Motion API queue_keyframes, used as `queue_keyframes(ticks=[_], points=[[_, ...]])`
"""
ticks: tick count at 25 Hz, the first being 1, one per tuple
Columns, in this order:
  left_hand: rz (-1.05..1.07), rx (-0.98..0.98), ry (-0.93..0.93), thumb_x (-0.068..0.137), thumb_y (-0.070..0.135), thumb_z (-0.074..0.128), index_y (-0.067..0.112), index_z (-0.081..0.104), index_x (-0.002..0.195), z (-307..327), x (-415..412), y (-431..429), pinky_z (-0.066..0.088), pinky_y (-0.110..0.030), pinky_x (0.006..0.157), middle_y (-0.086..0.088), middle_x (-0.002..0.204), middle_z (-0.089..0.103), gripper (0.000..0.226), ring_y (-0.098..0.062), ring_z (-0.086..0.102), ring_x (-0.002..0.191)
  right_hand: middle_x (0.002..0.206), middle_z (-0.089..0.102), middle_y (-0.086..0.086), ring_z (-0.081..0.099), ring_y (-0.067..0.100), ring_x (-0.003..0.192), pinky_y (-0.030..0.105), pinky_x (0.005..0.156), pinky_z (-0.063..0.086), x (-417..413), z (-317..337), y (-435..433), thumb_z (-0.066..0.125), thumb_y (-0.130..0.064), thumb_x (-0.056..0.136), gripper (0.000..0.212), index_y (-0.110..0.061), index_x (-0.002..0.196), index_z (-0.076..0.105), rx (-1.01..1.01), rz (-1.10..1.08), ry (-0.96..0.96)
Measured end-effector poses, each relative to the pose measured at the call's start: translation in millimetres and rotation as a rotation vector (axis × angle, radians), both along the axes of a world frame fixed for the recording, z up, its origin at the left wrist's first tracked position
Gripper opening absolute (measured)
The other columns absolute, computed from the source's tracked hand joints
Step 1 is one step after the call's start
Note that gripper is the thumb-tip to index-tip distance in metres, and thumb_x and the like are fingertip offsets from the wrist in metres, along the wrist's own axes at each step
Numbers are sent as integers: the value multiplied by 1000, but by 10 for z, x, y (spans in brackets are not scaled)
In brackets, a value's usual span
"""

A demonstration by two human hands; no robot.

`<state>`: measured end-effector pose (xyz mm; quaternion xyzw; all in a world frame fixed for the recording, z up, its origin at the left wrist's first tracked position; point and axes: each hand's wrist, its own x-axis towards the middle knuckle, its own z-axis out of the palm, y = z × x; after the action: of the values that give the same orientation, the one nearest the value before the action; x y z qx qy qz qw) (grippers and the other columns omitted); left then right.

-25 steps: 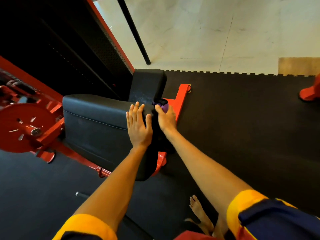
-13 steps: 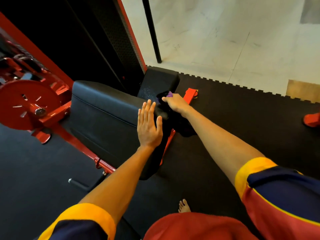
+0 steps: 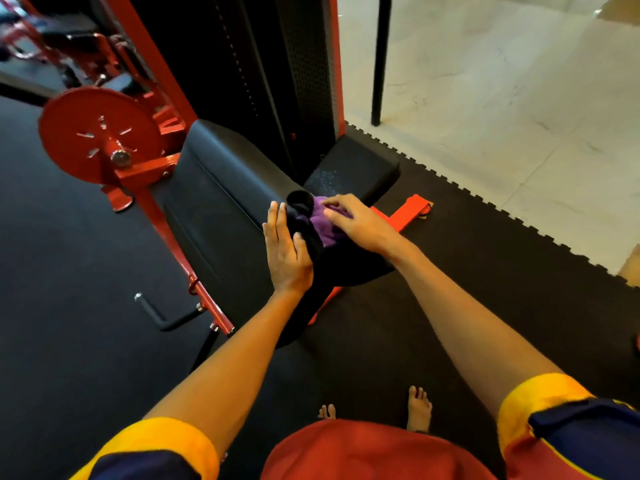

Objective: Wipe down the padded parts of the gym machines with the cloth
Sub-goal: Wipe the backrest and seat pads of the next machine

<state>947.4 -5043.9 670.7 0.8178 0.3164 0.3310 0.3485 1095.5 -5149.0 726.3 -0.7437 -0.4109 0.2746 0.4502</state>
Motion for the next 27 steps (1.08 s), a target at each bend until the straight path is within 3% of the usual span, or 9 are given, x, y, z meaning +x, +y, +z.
queue_keyframes(ticks=[3, 5, 8, 10, 13, 18, 21, 24, 27], points=[[24, -14, 70, 101, 27, 29, 9, 21, 159, 15, 30, 20, 2, -41, 129, -8, 168, 18, 62, -17, 9, 156, 164, 29, -11, 28, 10, 149, 32, 122, 23, -131, -59, -97, 52, -72, 91, 71, -49, 155, 31, -109, 201, -299], [36, -49, 81, 103, 25, 28, 7, 20, 159, 15, 41, 34, 3, -39, 129, -11, 168, 18, 60, -20, 10, 156, 168, 21, -11, 18, 15, 155, 39, 123, 17, -76, -104, 100, 51, -76, 89, 75, -52, 155, 27, -134, 261, -364], [90, -60, 151, 104, 32, 22, 10, 14, 162, 46, 114, 17, -3, -34, 128, -6, 170, 9, 62, -13, 2, 156, 152, 52, -2, 43, 22, 144, 51, 123, 29, 203, -277, 543, 52, -80, 82, 75, -38, 144, 54, -84, 273, -138], [170, -146, 200, 106, 29, 23, 14, 8, 162, 117, 212, -30, -7, -32, 127, 0, 171, 0, 60, -8, -4, 156, 132, 67, 1, 59, 21, 126, 52, 113, 41, 430, -451, 631, 54, -64, 87, 60, -22, 127, 68, -70, 223, 37], [258, -206, 246, 110, 29, 22, 16, 1, 162, 201, 317, -90, -7, -32, 127, 3, 170, -6, 58, -5, -8, 155, 144, 57, 7, 51, 20, 135, 48, 118, 35, 369, -441, 293, 53, -41, 100, 52, -11, 142, 56, -99, 127, 125], [276, -188, 252, 109, 27, 20, 15, 5, 162, 175, 320, -41, -6, -32, 127, -1, 171, -1, 56, -9, -4, 156, 168, 24, -6, 16, 15, 156, 39, 128, 12, 31, -305, -37, 50, -44, 105, 58, -31, 159, 33, 9, 209, -142], [283, -187, 237, 108, 29, 18, 16, 7, 163, 178, 315, -29, -4, -32, 128, -1, 171, 2, 57, -8, -2, 156, 165, 31, -4, 22, 22, 154, 47, 127, 16, 154, -231, 471, 52, -51, 101, 56, -35, 154, 42, 4, 319, -161], [269, -186, 261, 108, 28, 19, 19, 3, 162, 217, 308, -103, -7, -26, 126, 4, 170, -4, 57, -2, -7, 154, 155, 46, -6, 40, 27, 145, 54, 118, 32, 379, -356, 850, 37, -77, 85, 70, -40, 143, 51, -121, 181, -61], [272, -193, 267, 106, 31, 18, 19, 4, 162, 241, 304, -131, -7, -28, 126, 5, 170, -4, 60, -1, -7, 153, 145, 57, 2, 51, 34, 135, 49, 112, 36, 532, -436, 898, 36, -78, 89, 66, -41, 142, 48, -282, 106, 76]])
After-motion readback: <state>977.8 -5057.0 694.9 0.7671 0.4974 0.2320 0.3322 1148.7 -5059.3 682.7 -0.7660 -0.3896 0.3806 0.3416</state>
